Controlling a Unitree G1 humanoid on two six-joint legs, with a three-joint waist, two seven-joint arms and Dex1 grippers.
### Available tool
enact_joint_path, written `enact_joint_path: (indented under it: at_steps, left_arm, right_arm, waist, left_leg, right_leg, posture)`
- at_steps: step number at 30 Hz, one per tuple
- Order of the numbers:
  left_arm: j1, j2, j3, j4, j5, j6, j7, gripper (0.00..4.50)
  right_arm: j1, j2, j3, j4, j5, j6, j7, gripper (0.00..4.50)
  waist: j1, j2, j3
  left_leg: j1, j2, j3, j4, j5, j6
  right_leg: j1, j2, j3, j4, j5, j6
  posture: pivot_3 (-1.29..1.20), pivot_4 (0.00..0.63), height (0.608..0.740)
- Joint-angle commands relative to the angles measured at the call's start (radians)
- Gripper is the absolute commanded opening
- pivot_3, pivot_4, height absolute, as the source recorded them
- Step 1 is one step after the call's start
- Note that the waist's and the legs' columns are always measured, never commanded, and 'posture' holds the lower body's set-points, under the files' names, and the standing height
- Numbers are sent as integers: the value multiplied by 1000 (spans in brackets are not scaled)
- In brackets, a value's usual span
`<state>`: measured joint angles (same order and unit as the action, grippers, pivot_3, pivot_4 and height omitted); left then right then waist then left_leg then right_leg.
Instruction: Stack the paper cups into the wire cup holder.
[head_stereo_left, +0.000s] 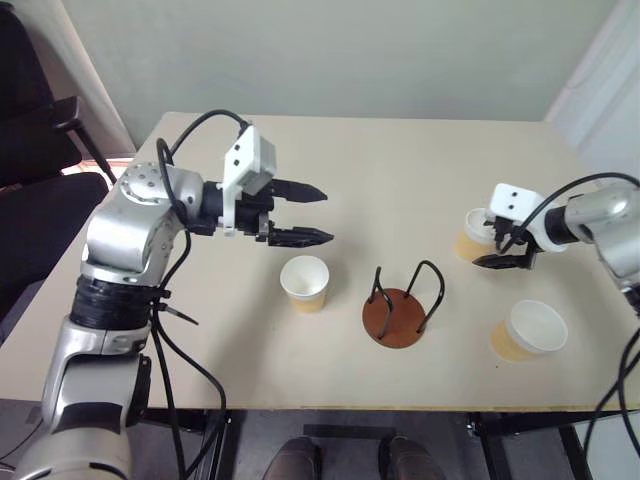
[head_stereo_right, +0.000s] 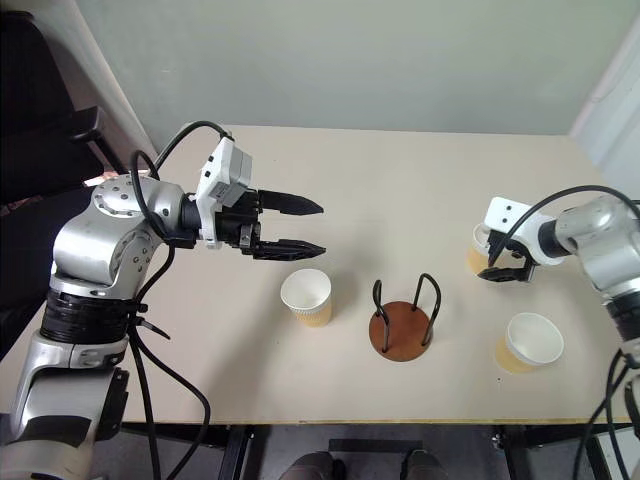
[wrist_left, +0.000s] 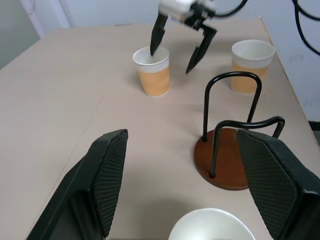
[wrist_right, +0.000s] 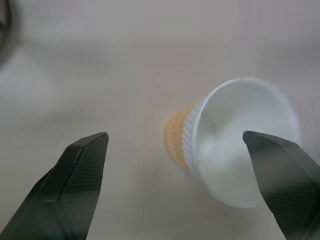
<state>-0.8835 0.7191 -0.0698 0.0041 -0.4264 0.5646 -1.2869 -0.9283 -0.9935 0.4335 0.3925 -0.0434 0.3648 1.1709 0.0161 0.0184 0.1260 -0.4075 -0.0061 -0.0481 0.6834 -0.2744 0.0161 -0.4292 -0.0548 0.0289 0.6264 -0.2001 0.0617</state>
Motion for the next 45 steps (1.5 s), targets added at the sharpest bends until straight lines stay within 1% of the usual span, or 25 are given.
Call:
enact_joint_path:
  at_steps: [1,2,3,4,6,8,9,11,12,15,17,20,24,26,28,38,43,44,45]
  left_arm:
    - [-9,2,-9,-17,6,-27,-8,3715]
    - [-12,2,-13,-14,6,-32,-10,3715]
    - [-13,3,-16,-13,6,-35,-10,3715]
    - [-15,5,-20,-10,7,-40,-15,3715]
    - [-15,15,-31,0,16,-56,-31,3715]
    - [-14,20,-34,3,18,-61,-45,3715]
    - [-13,26,-36,3,19,-65,-57,3715]
    - [-11,37,-39,4,17,-67,-82,3715]
    - [-10,44,-41,1,13,-65,-97,3715]
    - [1,63,-47,-13,3,-62,-141,3715]
    - [9,72,-53,-26,-3,-62,-166,3715]
    - [19,77,-60,-43,-7,-59,-192,3715]
    - [20,68,-70,-55,-7,-51,-205,3715]
    - [15,61,-75,-66,-10,-39,-201,3715]
    - [7,58,-76,-71,-10,-30,-198,3715]
    - [9,80,-69,-69,-11,-38,-215,3715]
    - [20,87,-66,-69,-9,-49,-216,3715]
    - [24,88,-66,-70,-9,-51,-215,3715]
    - [31,91,-67,-74,-7,-54,-215,3715]
  right_arm:
    - [-52,31,5,82,-82,-70,9,3602]
    - [-57,41,1,93,-91,-78,12,3265]
    - [-60,48,-4,102,-99,-85,17,3022]
    - [-60,53,-12,100,-104,-91,24,2598]
    - [-53,50,-28,86,-109,-95,36,1964]
    - [-44,40,-42,66,-109,-94,50,1228]
    - [-38,26,-55,38,-104,-87,63,939]
    - [-25,-10,-88,-42,-81,-63,101,215]
    - [-19,-35,-109,-99,-64,-43,131,46]
    - [-14,-111,-176,-325,29,63,249,46]
    - [-42,-151,-214,-493,113,166,329,46]
    - [-139,-164,-241,-680,235,339,397,46]
    - [-265,-135,-218,-824,347,490,423,46]
    - [-278,-118,-196,-860,368,518,412,46]
    - [-257,-112,-179,-878,368,516,398,46]
    - [-141,-98,-91,-908,321,407,367,46]
    - [-110,-64,-47,-926,298,392,348,46]
    - [-104,-58,-38,-925,288,384,342,331]
    - [-100,-53,-29,-918,274,373,335,425]
  waist:
    - [0,0,0]
    - [0,0,0]
    - [0,0,0]
    - [0,0,0]
    - [0,0,0]
    - [0,0,0]
    - [0,0,0]
    - [1,0,0]
    - [1,1,0]
    - [1,1,0]
    - [-1,1,0]
    - [-4,1,0]
    - [-8,1,0]
    - [-8,0,0]
    - [-7,0,0]
    - [-9,0,0]
    - [-9,1,0]
    - [-9,0,0]
    - [-9,0,0]
  left_leg:
    - [0,0,0,0,0,0]
    - [0,0,0,0,0,0]
    - [-1,0,0,0,0,0]
    - [-1,0,0,0,0,0]
    - [-2,0,0,-1,0,0]
    - [-2,0,0,-1,0,-1]
    - [-2,0,0,-1,0,-1]
    - [-3,0,0,-1,0,-1]
    - [-3,0,0,-1,0,-1]
    - [-6,0,0,-1,0,-1]
    - [-7,0,0,-2,-1,-2]
    - [-8,1,0,-2,-1,-3]
    - [-7,1,-1,-1,-1,-4]
    - [-7,1,-3,0,0,-4]
    - [-6,1,-3,1,0,-3]
    - [-5,1,-3,0,2,-4]
    - [-5,1,-2,0,2,-4]
    - [-5,1,-2,0,2,-4]
    - [-5,1,-2,0,2,-4]
  right_leg:
    - [0,0,0,0,0,0]
    - [0,0,-1,0,0,-1]
    - [-1,0,0,0,0,-1]
    - [-1,0,0,0,0,-1]
    - [-1,0,-1,0,0,-1]
    - [-1,0,-1,0,0,-1]
    - [-2,0,-1,0,0,-1]
    - [-2,0,-1,0,0,-1]
    - [-2,0,-1,0,0,-1]
    - [-3,0,-1,0,0,-1]
    - [-4,0,-1,0,0,-1]
    - [-5,1,-1,0,-1,-3]
    - [-6,2,-1,-2,-3,-5]
    - [-6,2,-1,-1,-3,-6]
    - [-5,2,-1,0,-3,-6]
    - [-6,1,-2,2,-2,-6]
    - [-6,1,-2,2,-2,-6]
    - [-6,1,-2,2,-2,-6]
    - [-6,1,-2,2,-2,-6]
  posture:
    - [0,150,740]
    - [0,150,740]
    - [0,150,740]
    - [0,150,740]
    - [0,150,740]
    - [0,150,740]
    - [0,150,740]
    - [0,150,740]
    - [0,150,740]
    - [0,150,740]
    - [0,150,740]
    - [0,150,740]
    - [0,150,740]
    - [0,150,740]
    - [0,150,740]
    - [0,150,740]
    - [0,150,740]
    - [0,150,740]
    - [0,150,740]
